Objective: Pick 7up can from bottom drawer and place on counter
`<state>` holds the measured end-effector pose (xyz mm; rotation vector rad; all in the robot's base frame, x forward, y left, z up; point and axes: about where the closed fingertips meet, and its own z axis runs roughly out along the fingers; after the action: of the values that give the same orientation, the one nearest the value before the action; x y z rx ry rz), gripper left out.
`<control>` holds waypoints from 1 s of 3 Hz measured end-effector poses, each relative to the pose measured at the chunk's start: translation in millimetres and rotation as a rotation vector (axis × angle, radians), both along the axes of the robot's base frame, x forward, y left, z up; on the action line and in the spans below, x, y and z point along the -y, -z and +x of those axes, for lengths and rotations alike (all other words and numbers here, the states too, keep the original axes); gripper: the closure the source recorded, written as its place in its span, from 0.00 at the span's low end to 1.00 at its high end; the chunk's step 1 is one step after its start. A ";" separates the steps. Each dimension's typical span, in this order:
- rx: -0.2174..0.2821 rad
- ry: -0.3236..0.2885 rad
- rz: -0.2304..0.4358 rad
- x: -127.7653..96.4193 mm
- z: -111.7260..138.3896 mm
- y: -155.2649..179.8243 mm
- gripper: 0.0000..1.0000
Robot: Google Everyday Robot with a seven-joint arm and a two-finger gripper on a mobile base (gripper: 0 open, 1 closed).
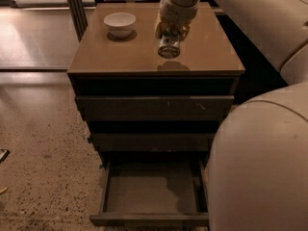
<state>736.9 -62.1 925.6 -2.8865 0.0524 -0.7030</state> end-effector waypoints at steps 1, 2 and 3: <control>-0.001 0.000 -0.001 -0.1 0.0 0.5 1.00; 0.011 0.023 -0.008 -0.4 7.1 5.5 1.00; -0.002 0.069 -0.026 1.9 21.9 18.4 1.00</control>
Offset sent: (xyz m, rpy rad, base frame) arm 0.0163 -0.0009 -0.0081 -0.0147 -0.0380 -0.0602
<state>758.8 -64.0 907.2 -2.9229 0.1455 -0.7179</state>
